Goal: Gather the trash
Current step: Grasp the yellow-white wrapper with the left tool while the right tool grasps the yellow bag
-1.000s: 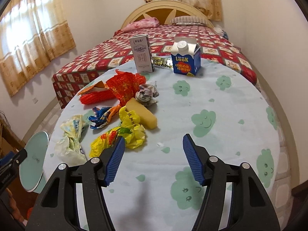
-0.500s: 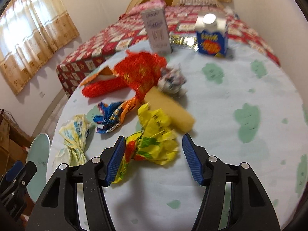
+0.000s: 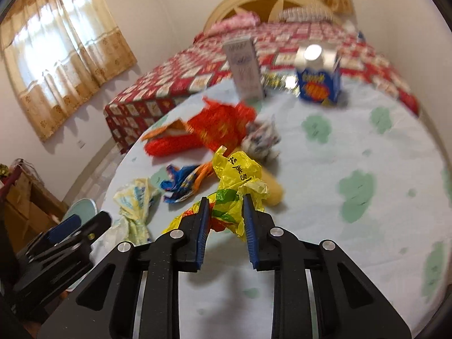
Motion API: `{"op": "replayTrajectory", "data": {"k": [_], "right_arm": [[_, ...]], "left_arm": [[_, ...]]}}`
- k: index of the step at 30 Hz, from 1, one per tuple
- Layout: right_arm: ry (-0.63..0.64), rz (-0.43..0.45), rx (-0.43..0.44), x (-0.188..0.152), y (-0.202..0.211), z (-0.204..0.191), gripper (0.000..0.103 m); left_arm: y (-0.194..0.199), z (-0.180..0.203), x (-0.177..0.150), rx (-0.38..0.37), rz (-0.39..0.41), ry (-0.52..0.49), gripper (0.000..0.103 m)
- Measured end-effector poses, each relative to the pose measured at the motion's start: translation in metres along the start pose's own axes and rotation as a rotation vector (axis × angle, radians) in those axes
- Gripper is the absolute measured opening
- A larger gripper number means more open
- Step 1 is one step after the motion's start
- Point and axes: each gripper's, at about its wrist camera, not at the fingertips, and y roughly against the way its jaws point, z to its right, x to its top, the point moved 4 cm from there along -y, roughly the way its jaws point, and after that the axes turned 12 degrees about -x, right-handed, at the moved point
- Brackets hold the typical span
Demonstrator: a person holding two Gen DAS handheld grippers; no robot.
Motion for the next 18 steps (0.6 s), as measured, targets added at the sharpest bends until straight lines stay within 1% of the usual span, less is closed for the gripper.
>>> {"op": "replayTrajectory", "data": {"k": [2, 3, 4, 5, 6, 8, 11, 18], "right_arm": [[0.0, 0.009, -0.024, -0.001, 0.002, 0.006, 0.025], [-0.002, 0.008, -0.027, 0.0, 0.002, 0.009, 0.025], [-0.008, 0.004, -0.029, -0.001, 0.001, 0.011, 0.025], [-0.011, 0.0, -0.03, 0.001, 0.0, 0.013, 0.025], [-0.017, -0.004, -0.032, 0.001, -0.001, 0.014, 0.025], [-0.023, -0.007, -0.03, 0.001, -0.001, 0.016, 0.025], [-0.021, -0.001, -0.026, 0.001, 0.0, 0.013, 0.025], [0.003, 0.033, -0.007, 0.003, 0.015, -0.002, 0.025]], "left_arm": [[-0.01, 0.005, -0.001, -0.013, -0.014, 0.016, 0.072], [-0.016, 0.006, -0.002, -0.016, -0.025, 0.023, 0.068], [-0.024, 0.007, -0.005, -0.025, -0.048, 0.035, 0.056], [-0.032, 0.008, -0.009, -0.046, -0.077, 0.048, 0.047], [-0.036, 0.008, -0.012, -0.06, -0.089, 0.058, 0.047], [-0.035, 0.008, -0.014, -0.075, -0.075, 0.053, 0.042], [-0.029, 0.008, -0.012, -0.071, -0.063, 0.031, 0.041], [0.009, -0.001, -0.004, -0.055, 0.01, 0.007, 0.04]]}}
